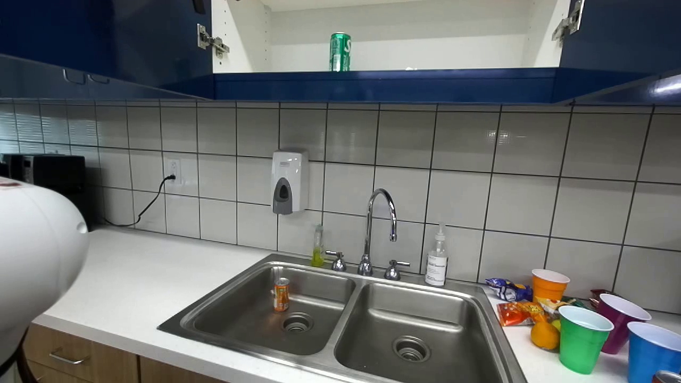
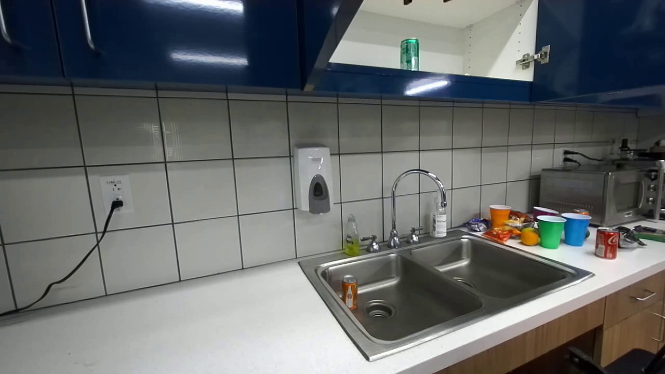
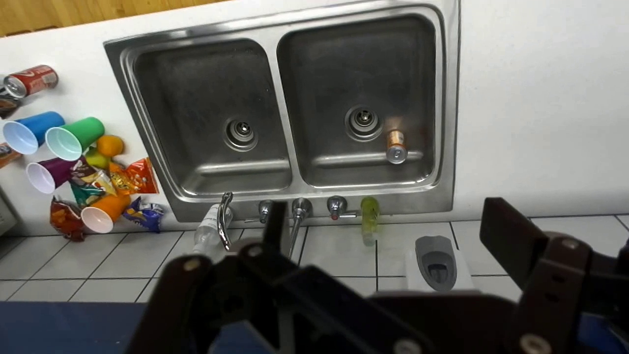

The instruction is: Move the green soda can to the open cabinet

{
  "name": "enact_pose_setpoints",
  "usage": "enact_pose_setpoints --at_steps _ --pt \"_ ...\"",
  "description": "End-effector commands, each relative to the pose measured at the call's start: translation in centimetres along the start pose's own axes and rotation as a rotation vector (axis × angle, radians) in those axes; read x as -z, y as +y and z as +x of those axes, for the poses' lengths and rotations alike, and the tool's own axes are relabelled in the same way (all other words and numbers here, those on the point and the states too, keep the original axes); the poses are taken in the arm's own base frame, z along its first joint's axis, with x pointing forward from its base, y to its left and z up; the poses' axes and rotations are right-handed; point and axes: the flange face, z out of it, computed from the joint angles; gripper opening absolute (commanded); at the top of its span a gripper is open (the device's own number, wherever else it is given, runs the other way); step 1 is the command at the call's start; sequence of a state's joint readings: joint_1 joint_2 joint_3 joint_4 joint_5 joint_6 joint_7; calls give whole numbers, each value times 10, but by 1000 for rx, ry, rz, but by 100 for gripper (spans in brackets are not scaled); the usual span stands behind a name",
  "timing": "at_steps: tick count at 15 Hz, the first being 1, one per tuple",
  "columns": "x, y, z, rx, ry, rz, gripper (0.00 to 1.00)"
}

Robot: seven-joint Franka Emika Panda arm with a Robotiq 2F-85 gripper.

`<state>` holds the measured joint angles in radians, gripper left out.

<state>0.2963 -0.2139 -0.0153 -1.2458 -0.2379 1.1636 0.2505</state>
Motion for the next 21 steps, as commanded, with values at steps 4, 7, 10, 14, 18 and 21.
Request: enact_pose_setpoints --at_steps 4,7,10,14,18,21 --pt "-42 -25 -24 10 0 -16 100" --pt "-58 -34 -35 12 -5 -12 100" --pt "-71 -39 -46 -3 0 -17 100" --pt "-90 -33 -58 -47 2 -30 100" --pt "-112 -17 -68 -97 -7 -46 100" --pt "-132 -6 -74 -122 -17 -54 100"
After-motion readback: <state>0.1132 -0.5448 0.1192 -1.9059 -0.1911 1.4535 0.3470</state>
